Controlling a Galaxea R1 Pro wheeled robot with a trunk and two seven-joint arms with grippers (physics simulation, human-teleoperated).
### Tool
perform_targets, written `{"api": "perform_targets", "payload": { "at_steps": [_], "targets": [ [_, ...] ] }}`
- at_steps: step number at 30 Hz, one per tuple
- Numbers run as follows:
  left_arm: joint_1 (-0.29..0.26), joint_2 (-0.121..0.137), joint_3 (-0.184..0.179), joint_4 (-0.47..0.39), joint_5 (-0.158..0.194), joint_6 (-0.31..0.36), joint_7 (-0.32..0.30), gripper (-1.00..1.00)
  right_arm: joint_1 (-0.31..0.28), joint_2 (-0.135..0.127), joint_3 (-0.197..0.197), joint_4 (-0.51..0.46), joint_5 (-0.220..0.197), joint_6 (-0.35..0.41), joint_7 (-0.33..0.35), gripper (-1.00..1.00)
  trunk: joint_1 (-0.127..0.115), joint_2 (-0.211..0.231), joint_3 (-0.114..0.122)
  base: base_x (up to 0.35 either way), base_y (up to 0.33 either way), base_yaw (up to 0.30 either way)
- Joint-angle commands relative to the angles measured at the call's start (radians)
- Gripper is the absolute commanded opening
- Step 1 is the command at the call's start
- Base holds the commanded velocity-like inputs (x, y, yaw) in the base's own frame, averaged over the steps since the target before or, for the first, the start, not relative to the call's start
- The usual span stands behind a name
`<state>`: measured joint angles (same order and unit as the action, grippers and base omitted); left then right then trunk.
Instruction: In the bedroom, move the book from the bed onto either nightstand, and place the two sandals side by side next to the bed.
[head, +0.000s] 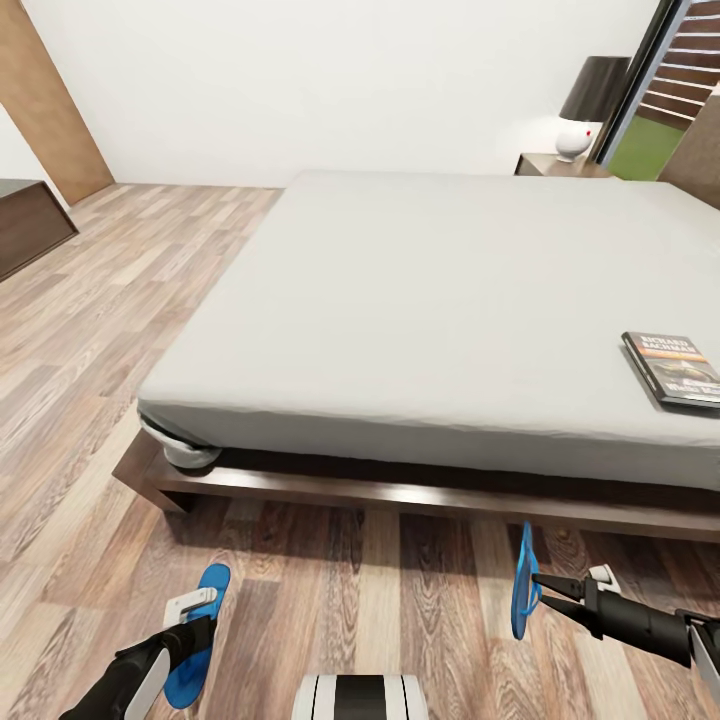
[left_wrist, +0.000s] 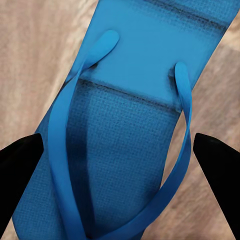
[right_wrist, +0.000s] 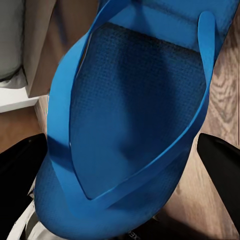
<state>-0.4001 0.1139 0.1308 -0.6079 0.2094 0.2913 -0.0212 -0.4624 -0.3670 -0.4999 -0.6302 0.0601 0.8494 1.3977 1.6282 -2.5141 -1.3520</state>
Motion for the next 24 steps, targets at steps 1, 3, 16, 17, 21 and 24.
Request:
{"api": "perform_targets", "payload": {
  "at_steps": [1, 3, 16, 17, 21, 24],
  "targets": [
    [-0.001, 0.000, 0.003, -0.001, 0.007, 0.006, -0.002, -1.00, -0.002, 0.001, -0.005, -0.083, -0.015, 0.019, 0.006, -1.00, 0.000, 0.000, -0.001, 0.000, 0.000, 0.000],
    [0.000, 0.000, 0.004, -0.001, 0.007, 0.007, -0.002, -1.00, -0.001, 0.001, 0.006, -0.086, -0.011, 0.018, 0.007, -1.00, 0.000, 0.000, -0.001, 0.000, 0.000, 0.000],
    [-0.002, -0.028, 0.000, -0.018, 0.008, 0.018, -0.034, -1.00, 0.046, -0.001, 0.041, -0.052, -0.010, 0.008, 0.054, -1.00, 0.000, 0.000, -0.001, 0.000, 0.000, 0.000],
    [-0.002, -0.030, 0.000, -0.031, 0.008, 0.019, -0.035, -1.00, 0.062, -0.001, 0.041, -0.038, -0.010, -0.019, 0.111, -1.00, 0.000, 0.000, -0.001, 0.000, 0.000, 0.000],
    [-0.003, -0.033, 0.000, -0.049, 0.010, 0.020, -0.036, -1.00, 0.077, -0.001, 0.041, 0.035, -0.012, -0.177, 0.173, -1.00, 0.000, 0.000, -0.001, 0.000, 0.000, 0.000],
    [-0.003, -0.033, 0.000, -0.052, 0.009, 0.019, -0.036, -1.00, 0.079, 0.000, 0.041, 0.107, -0.011, -0.227, 0.173, -1.00, 0.000, 0.000, -0.001, 0.000, 0.000, 0.000]
  ]
}}
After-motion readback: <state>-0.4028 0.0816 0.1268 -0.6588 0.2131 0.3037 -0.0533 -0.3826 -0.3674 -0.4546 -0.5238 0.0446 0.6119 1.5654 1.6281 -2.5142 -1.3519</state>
